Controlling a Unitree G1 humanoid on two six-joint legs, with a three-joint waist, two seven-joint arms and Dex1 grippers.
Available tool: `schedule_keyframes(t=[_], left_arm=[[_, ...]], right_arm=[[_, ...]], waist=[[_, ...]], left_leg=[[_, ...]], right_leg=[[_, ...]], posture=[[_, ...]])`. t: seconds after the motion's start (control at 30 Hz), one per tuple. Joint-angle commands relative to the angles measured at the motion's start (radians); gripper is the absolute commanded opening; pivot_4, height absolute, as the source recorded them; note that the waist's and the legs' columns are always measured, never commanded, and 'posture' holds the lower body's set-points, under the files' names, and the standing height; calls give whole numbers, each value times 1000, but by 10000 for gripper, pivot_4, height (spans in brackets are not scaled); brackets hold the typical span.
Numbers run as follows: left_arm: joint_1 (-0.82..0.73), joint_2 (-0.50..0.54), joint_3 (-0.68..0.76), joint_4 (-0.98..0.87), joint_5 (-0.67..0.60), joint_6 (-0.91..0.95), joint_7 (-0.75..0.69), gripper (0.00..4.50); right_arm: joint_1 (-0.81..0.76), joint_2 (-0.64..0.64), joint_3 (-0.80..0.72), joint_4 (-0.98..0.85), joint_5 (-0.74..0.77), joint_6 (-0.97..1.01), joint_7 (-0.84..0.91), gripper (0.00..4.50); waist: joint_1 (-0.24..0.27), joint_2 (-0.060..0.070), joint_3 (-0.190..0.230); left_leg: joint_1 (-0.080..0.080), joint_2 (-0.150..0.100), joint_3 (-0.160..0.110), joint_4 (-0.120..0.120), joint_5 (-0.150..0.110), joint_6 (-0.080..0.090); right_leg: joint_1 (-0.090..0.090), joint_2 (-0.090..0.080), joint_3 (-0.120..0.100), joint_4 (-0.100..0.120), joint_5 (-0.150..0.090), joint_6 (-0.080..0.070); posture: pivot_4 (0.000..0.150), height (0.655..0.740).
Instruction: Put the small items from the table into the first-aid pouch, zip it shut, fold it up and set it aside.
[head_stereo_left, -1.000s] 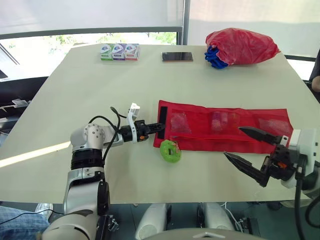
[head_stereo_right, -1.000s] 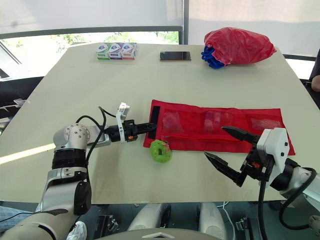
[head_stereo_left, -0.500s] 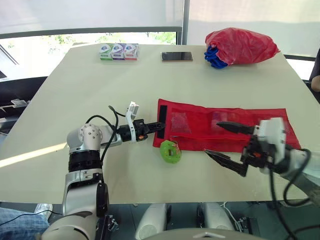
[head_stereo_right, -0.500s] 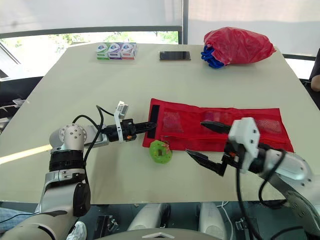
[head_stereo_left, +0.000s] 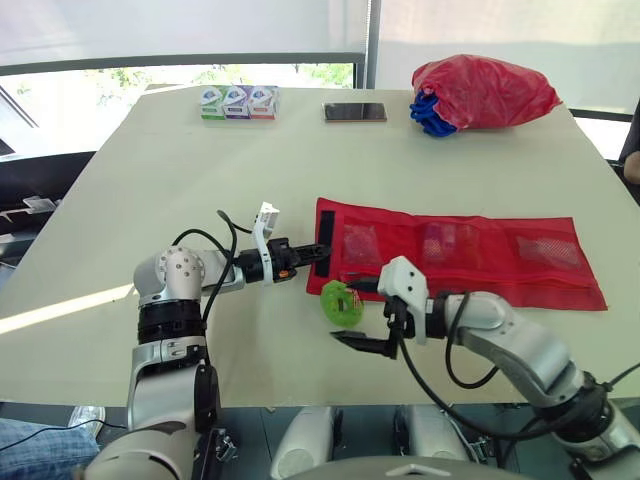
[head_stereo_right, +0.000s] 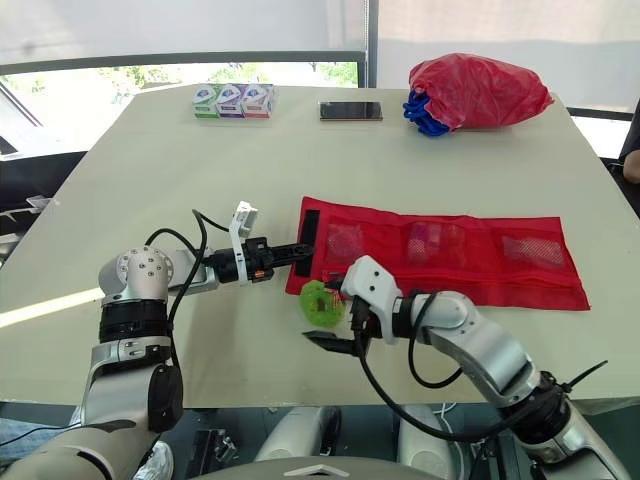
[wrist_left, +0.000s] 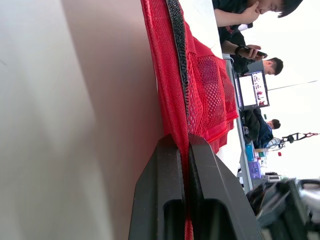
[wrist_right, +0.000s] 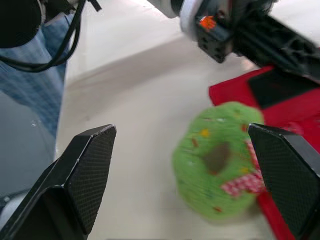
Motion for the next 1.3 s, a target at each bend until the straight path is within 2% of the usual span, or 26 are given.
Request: schedule_keyframes(t=[0.03, 0.33, 0.43, 0.47, 0.5, 0.57, 0.6, 0.7, 0.8, 0.93, 1.1, 1.3], left_arm=[[-22, 18, -18, 0, -4, -6, -22, 581], [-34, 43, -60, 48, 18, -49, -63, 581], [-26, 47, -71, 50, 21, -62, -73, 0], [-24, 47, -72, 52, 22, -66, -75, 0], [-24, 47, -73, 54, 24, -70, -77, 0], [-23, 48, -76, 58, 30, -78, -84, 0], [-22, 48, -77, 59, 33, -81, -87, 0], [-23, 50, -79, 69, 42, -93, -94, 0], [-21, 53, -83, 74, 49, -104, -101, 0], [-10, 65, -107, 66, 68, -149, -128, 0], [-1, 89, -140, 79, 104, -227, -168, 0], [0, 107, -151, 117, 137, -279, -193, 0]], right_arm=[[10, -5, 31, 12, -44, -51, 44, 45000], [1, 19, 40, 161, -217, -54, -24, 45000], [-6, 49, 26, 175, -233, -70, -36, 37645], [-7, 56, 22, 178, -236, -71, -37, 31138], [-10, 58, 21, 181, -246, -71, -39, 28456], [-11, 59, 21, 190, -268, -73, -43, 18718], [-10, 60, 21, 192, -277, -76, -42, 12201], [-8, 47, 26, 184, -304, -84, -39, 270], [11, 63, -5, 156, -279, -98, -37, 270], [74, 128, -112, 40, -130, -72, -29, 270], [179, 200, -304, -122, 61, -7, -113, 270], [357, 178, -468, -202, 135, 4, -179, 270]], waist=[[1, 0, 0], [-6, 0, 0], [-6, 0, 0], [-7, 0, 0], [-7, 0, 0], [-9, 0, 0], [-9, 0, 0], [-9, 0, 0], [-9, 0, 0], [-11, 0, 0], [-17, 0, 0], [-18, 1, 0]], left_leg=[[0, 0, 0, 0, 0, 0], [0, 0, 0, 0, 0, -1], [1, 0, 0, 0, 0, -1], [1, 0, 0, 0, 0, -1], [1, 0, 0, 0, 0, -1], [1, 0, 0, 0, 0, -1], [1, 0, 0, 0, 0, -1], [1, 0, -1, 0, 0, -1], [1, 0, -1, 0, 0, -1], [0, 0, -1, 0, 0, -1], [0, 0, -2, -1, 0, -1], [0, -1, -2, -3, 0, -1]], right_leg=[[0, 0, 0, 0, 0, 0], [0, 0, -1, 0, 0, 0], [0, 0, -1, 0, 0, 0], [0, 0, -1, 0, 0, 0], [0, 0, -1, 0, 0, 0], [0, 0, -1, 0, 0, 0], [0, 0, -1, 0, 0, 0], [0, 0, -1, 0, 0, 0], [0, 0, -1, 0, 0, 0], [0, 0, 0, 0, 0, 0], [0, 0, 2, 0, 0, 0], [0, -1, 2, 0, 0, 0]], posture=[[1500, 7400], [1500, 7400], [1500, 7400], [1500, 7400], [1500, 7400], [1500, 7400], [1500, 7400], [1500, 7400], [1500, 7400], [1500, 7400], [1500, 7400], [1500, 7400]])
